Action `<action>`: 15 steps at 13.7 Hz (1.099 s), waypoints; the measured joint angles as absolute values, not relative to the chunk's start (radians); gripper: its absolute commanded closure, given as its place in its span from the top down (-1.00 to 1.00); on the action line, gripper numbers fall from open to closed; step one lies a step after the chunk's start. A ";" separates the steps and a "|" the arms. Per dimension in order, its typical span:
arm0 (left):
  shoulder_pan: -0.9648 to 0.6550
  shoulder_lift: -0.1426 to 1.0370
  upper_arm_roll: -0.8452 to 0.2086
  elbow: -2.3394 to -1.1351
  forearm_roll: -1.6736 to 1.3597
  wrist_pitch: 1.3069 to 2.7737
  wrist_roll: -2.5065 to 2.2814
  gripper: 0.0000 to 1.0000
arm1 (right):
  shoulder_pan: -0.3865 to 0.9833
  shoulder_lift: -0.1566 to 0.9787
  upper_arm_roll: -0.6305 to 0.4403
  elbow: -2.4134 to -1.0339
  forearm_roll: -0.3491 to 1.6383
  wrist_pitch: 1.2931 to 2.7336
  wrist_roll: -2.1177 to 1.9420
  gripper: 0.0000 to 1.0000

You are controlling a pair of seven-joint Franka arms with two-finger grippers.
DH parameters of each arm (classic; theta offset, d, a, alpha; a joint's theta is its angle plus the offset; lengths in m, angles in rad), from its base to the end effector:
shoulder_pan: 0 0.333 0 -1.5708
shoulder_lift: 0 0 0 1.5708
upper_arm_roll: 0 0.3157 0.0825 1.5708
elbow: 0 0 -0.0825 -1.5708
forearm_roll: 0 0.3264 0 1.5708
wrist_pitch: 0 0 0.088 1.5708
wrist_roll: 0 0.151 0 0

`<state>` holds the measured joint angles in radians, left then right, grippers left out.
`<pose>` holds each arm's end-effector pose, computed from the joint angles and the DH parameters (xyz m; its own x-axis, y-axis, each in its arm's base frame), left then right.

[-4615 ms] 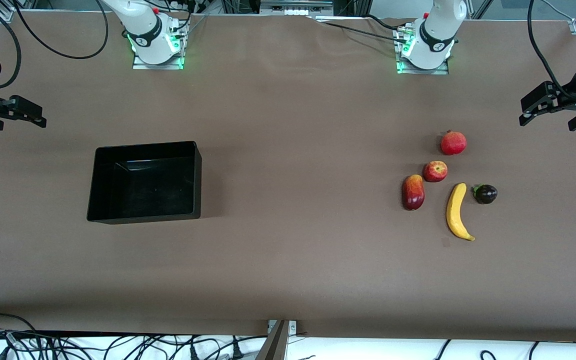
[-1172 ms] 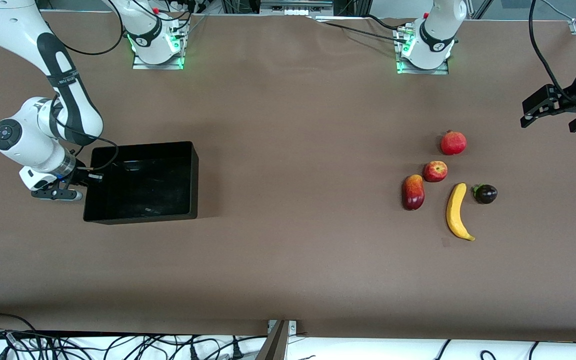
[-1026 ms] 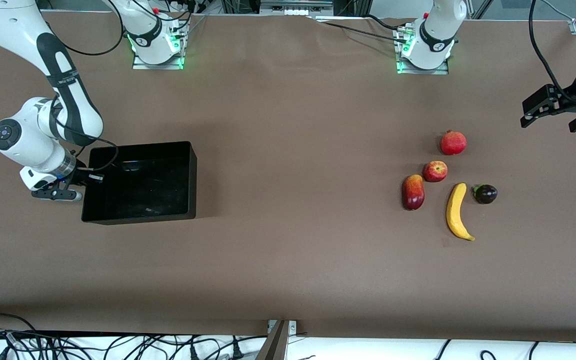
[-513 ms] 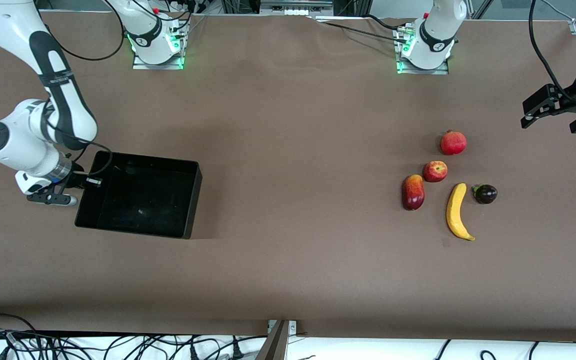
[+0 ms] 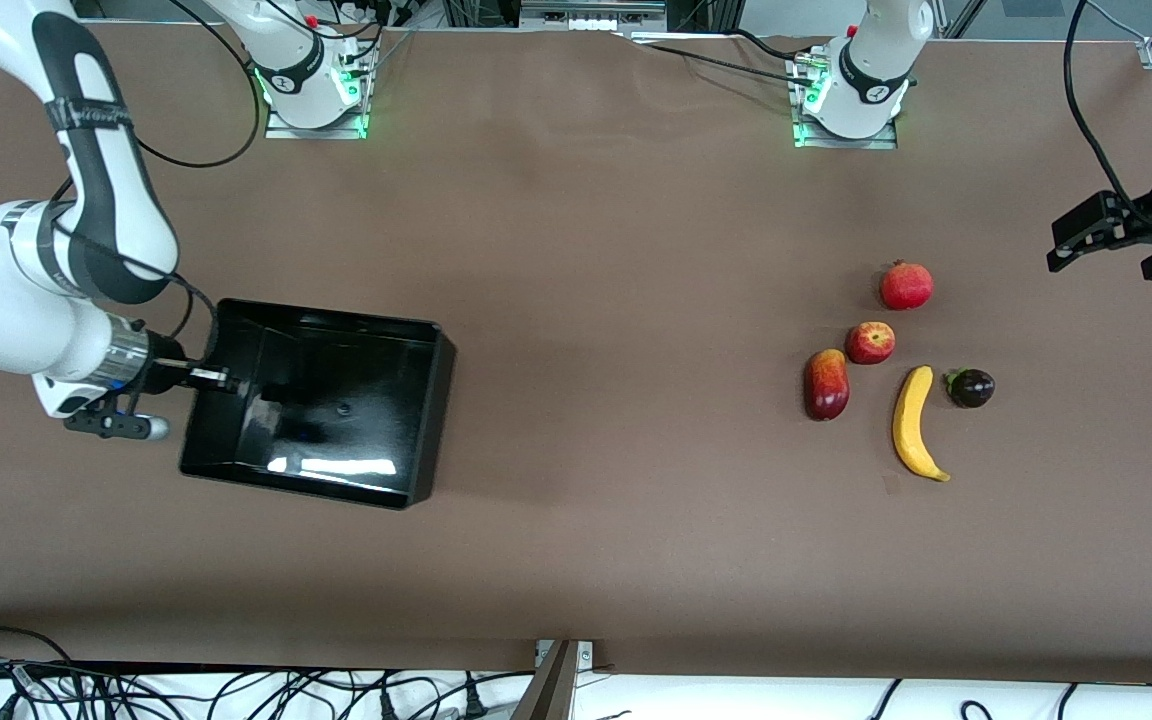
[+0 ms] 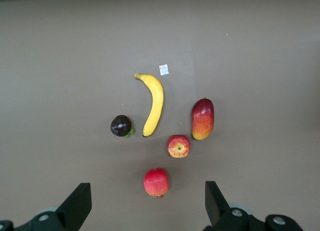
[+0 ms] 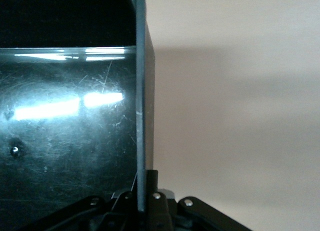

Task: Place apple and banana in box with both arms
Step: 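Slide the black box with the right gripper toward the fruit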

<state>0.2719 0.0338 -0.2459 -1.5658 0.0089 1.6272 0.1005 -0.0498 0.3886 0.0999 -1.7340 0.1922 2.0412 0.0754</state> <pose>0.5134 0.0167 0.5708 0.9968 -0.0746 0.0284 -0.0745 -0.9972 -0.0035 0.5922 0.0432 0.3386 0.9879 -0.1144 -0.1047 -0.1330 -0.9723 -0.1925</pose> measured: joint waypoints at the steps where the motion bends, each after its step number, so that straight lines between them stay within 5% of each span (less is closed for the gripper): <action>1: 0.277 0.039 -0.246 -1.566 0.009 1.627 0.101 1.00 | -0.046 0.388 0.135 -1.718 0.192 2.020 0.081 -1.00; 7: 0.288 0.043 -0.249 -1.563 0.009 1.627 0.102 1.00 | 0.219 0.409 0.183 -1.706 0.182 2.039 0.374 -1.00; 15: 0.288 0.048 -0.253 -1.564 0.009 1.607 0.101 1.00 | 0.582 0.725 0.136 -1.466 0.156 2.225 0.655 -1.00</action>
